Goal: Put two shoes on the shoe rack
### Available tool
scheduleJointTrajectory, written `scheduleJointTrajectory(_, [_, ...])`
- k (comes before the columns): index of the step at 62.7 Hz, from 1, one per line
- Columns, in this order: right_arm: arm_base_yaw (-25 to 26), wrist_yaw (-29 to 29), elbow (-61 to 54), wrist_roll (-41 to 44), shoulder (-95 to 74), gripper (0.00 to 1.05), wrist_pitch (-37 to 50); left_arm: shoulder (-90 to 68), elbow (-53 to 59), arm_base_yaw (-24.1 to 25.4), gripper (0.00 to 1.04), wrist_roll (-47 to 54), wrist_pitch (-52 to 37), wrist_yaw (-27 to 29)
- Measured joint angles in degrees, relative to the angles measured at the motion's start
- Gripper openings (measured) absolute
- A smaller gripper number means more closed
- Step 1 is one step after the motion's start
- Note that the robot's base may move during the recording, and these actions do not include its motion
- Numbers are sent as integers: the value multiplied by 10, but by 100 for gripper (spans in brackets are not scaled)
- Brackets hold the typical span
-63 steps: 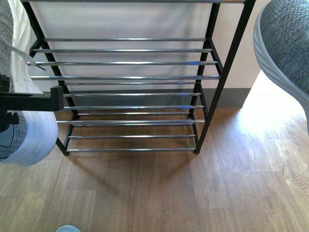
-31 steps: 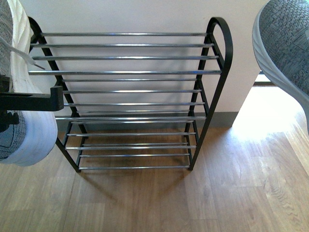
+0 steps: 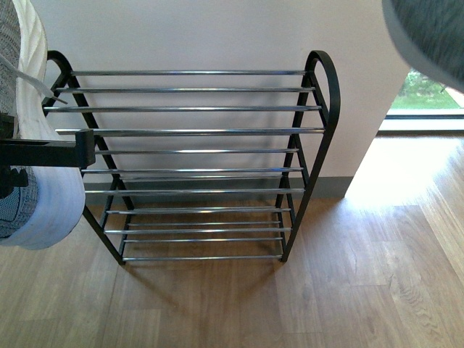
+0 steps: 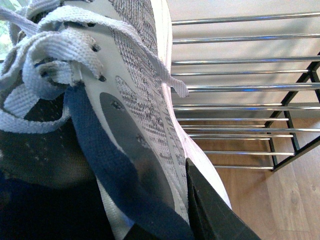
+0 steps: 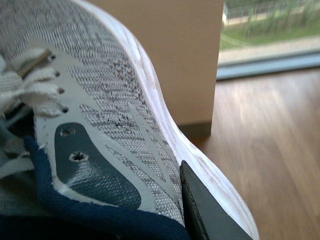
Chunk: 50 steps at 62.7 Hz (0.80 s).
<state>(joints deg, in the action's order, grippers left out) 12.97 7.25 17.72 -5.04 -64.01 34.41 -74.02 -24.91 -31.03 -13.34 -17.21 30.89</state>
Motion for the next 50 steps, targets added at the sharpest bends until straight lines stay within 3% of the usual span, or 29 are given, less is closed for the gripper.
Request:
scheduleJointTrajectory(28, [-217, -97, 322, -94, -199, 1, -200, 0, 0, 0, 2, 0, 0, 0])
scheduleJointTrajectory(50, [-273, -196, 539, -245, -423, 1, -339, 0, 0, 0, 2, 0, 0, 0])
